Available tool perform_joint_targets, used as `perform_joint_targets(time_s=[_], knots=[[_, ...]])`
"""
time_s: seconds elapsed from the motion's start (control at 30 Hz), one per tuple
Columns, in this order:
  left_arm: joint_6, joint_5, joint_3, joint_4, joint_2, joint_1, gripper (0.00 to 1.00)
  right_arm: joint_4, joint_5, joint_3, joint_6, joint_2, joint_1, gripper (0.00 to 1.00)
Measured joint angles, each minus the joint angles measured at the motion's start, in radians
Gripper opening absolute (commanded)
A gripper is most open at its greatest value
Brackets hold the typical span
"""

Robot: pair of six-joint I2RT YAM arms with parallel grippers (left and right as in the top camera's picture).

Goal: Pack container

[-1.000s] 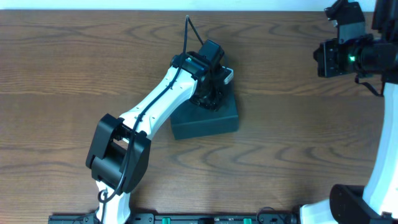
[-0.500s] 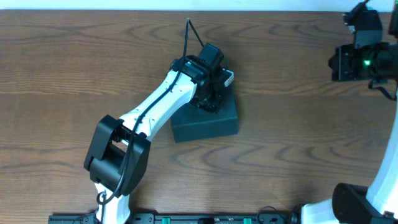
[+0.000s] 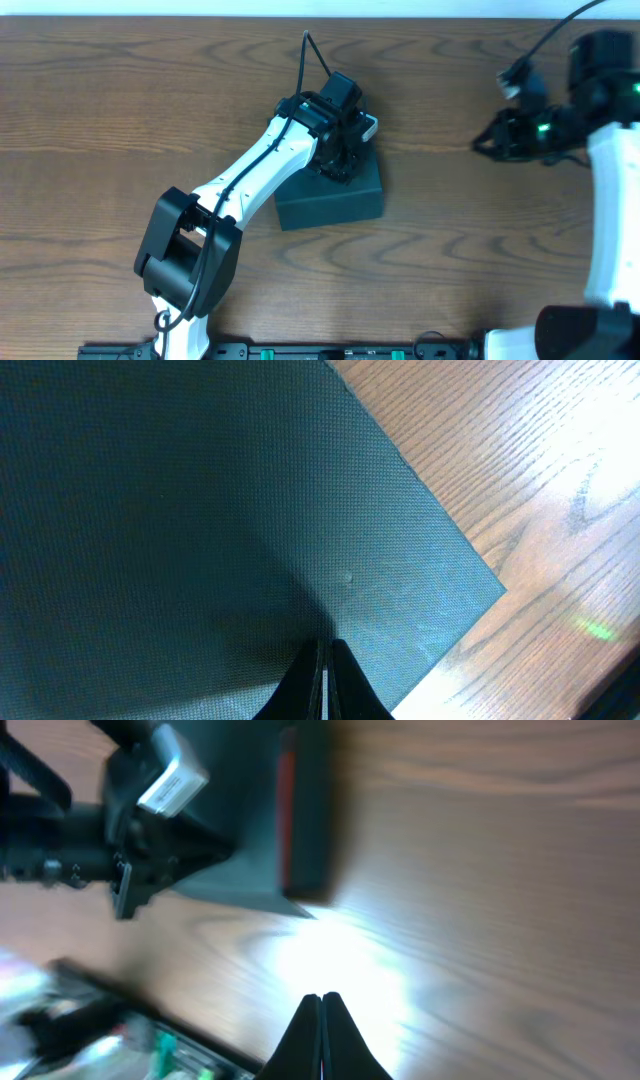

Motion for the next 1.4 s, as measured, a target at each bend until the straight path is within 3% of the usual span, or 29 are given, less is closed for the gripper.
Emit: perform_joint_targets(time_s=[0.17, 0.37, 0.47, 0.67, 0.93, 1.4], knots=[[0.0, 0.0, 0.0, 0.001, 0.0, 0.0, 0.06, 0.271, -0.241, -0.35, 0.014, 0.005, 0.007, 0.02], [0.0, -0.001, -0.002, 0.002, 0.0, -0.001, 0.06, 0.727, -0.347, -0.757, 0.23, 0.005, 0.119, 0.02], [0.0, -0.001, -0.002, 0.001, 0.0, -0.001, 0.06, 0.864, -0.348, -0.852, 0.339, 0.005, 0.207, 0.02], [0.0, -0.002, -0.002, -0.005, 0.0, -0.001, 0.06, 1.029, -0.253, -0.927, 0.552, 0.005, 0.352, 0.01], [0.0, -0.003, -0.002, -0.01, 0.0, -0.001, 0.06, 1.352, -0.084, -1.003, 0.821, 0.005, 0.442, 0.01], [0.0, -0.005, -0.002, -0.014, 0.0, -0.001, 0.06, 1.402, 0.107, -1.017, 0.945, 0.005, 0.537, 0.02]])
